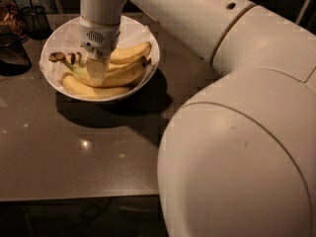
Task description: Pick banana from white bowl
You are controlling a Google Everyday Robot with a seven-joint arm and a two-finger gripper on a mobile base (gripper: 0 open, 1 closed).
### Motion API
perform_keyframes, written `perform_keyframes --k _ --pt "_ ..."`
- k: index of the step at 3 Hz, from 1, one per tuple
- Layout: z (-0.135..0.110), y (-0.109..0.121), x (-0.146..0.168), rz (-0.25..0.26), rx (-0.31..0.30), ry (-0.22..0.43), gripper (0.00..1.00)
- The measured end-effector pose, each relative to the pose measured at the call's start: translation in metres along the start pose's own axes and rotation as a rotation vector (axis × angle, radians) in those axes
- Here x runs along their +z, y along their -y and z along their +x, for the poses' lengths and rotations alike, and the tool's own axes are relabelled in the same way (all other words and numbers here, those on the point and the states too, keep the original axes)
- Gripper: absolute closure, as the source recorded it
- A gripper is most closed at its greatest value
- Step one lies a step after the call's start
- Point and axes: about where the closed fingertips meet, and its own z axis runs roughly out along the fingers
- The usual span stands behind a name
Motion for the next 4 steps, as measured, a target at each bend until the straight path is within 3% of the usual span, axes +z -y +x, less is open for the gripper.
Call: perform_keyframes --k 2,3,4 --pt "-0.006 -0.007 -0.028 0.031 -0.008 0.073 1.00" --pt "-0.009 -0.019 -0.068 0.051 -0.012 0.128 1.00" --pt "-0.010 -0.020 -0.068 0.052 -0.013 0.128 1.00"
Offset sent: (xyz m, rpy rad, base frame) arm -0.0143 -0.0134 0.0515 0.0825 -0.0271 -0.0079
